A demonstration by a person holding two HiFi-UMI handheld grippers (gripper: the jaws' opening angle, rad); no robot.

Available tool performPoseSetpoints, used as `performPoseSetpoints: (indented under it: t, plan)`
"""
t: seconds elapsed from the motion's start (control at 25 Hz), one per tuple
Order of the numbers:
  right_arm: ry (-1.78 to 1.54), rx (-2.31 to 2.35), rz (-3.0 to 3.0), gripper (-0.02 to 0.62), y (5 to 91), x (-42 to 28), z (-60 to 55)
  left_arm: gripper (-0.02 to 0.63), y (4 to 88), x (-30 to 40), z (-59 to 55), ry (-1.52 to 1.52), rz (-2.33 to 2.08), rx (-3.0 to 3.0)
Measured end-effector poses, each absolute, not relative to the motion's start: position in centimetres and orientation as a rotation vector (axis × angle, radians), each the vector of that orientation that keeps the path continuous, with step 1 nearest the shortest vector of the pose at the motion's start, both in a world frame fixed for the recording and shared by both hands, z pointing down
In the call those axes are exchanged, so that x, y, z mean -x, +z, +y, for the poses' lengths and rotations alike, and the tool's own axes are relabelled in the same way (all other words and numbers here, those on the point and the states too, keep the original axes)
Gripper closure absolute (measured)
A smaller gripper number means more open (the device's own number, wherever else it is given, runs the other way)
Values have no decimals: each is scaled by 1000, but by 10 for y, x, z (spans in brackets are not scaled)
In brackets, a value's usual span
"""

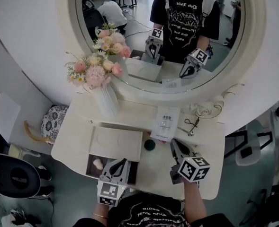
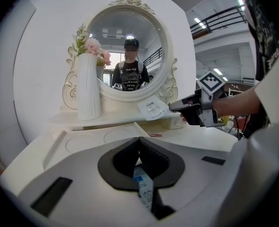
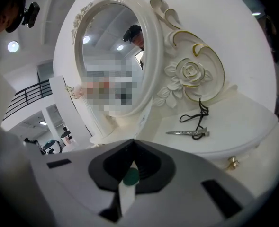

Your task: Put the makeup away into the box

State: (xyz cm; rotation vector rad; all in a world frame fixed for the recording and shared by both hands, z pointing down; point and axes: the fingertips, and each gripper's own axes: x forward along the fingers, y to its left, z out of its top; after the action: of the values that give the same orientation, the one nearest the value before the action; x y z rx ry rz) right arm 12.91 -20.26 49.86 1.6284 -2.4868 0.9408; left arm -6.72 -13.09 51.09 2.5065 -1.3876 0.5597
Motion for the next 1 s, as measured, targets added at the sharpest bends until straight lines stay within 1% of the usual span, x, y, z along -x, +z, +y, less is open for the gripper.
performPoseSetpoints:
  t: [0.2, 0.32, 0.68, 1.0]
  plan:
    - [906, -1596, -2538, 586, 491, -127, -196, 591, 503, 73, -130, 387, -1403, -2421]
    - [890, -1587, -2572, 586, 483, -124, -193, 591, 500, 76, -130, 433, -1425, -2449]
    - [877, -1567, -2663, 588, 467, -120, -183, 591, 502, 80, -122, 434, -1436, -2442]
    - [814, -1479, -2750, 588, 450, -101, -171, 591, 504, 79, -116, 439, -1432, -2449]
